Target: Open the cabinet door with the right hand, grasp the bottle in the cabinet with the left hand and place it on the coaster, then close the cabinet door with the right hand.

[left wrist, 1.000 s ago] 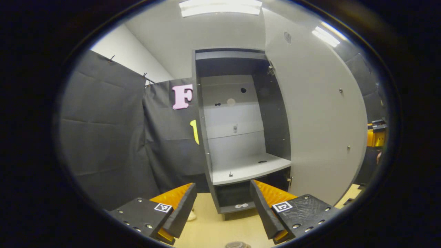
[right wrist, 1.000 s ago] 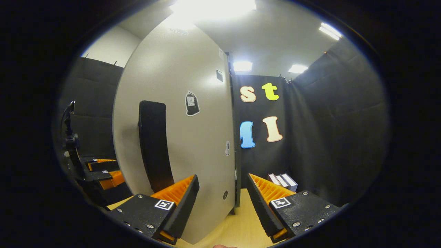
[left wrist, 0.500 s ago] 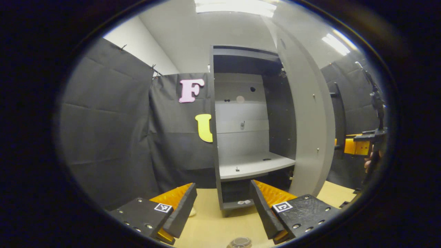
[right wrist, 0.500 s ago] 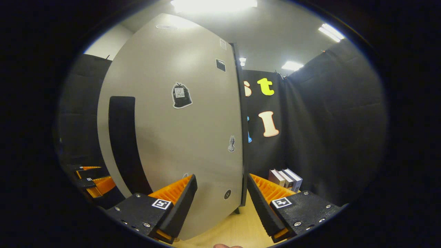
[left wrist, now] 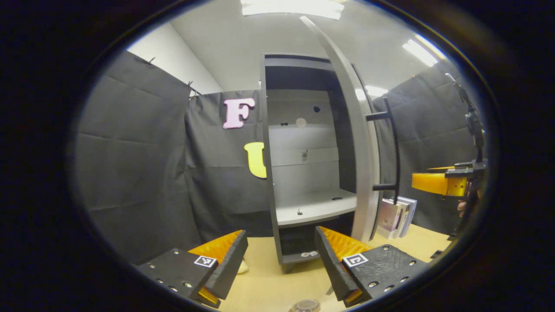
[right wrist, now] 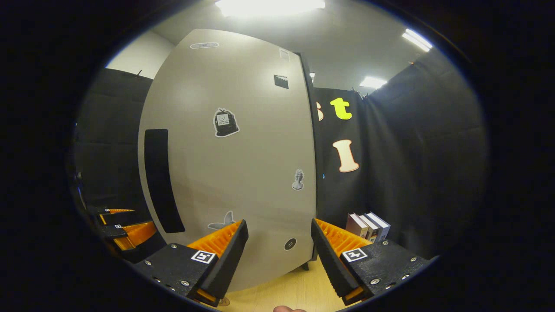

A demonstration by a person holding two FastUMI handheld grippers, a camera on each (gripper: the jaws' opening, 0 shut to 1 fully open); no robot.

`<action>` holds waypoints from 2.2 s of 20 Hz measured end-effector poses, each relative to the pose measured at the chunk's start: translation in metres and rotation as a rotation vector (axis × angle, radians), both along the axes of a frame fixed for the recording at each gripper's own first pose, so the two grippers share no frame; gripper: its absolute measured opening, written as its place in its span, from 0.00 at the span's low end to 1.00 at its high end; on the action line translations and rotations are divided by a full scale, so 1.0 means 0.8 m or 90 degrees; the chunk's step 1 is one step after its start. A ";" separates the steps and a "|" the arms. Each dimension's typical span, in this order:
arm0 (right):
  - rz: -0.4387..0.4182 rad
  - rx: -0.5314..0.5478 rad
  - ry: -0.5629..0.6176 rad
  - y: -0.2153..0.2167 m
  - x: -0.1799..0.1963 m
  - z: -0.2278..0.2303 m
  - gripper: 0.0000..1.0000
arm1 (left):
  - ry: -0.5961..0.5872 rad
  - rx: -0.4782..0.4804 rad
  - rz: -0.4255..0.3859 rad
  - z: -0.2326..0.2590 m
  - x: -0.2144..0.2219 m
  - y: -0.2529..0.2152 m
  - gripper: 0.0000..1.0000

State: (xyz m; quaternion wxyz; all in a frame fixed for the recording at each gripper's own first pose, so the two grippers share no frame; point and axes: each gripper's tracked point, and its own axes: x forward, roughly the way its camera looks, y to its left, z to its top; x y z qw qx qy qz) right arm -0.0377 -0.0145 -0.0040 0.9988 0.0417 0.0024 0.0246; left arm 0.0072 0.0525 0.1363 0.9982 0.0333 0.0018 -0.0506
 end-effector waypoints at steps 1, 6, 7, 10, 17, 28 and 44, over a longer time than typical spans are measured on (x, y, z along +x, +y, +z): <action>0.000 -0.003 -0.001 0.002 0.001 0.000 0.90 | -0.002 0.000 -0.001 0.000 0.002 0.000 0.90; 0.004 -0.007 0.004 0.008 0.001 -0.007 0.90 | -0.001 0.008 -0.001 0.004 0.001 0.000 0.94; 0.005 -0.005 0.007 0.008 0.002 -0.009 0.90 | 0.001 0.006 -0.001 0.003 0.001 0.001 0.94; 0.004 0.002 0.013 0.007 0.003 -0.013 0.90 | 0.013 0.001 0.002 -0.002 0.001 0.001 0.90; 0.004 -0.002 0.010 0.006 0.004 -0.010 0.90 | 0.025 -0.004 0.000 -0.006 0.003 -0.001 0.90; -0.002 0.003 0.008 -0.009 -0.003 -0.009 0.90 | 0.020 0.003 0.017 0.000 -0.001 0.004 0.90; 0.019 0.009 -0.009 -0.003 0.003 0.005 0.90 | 0.007 0.015 0.020 0.007 -0.002 0.006 0.90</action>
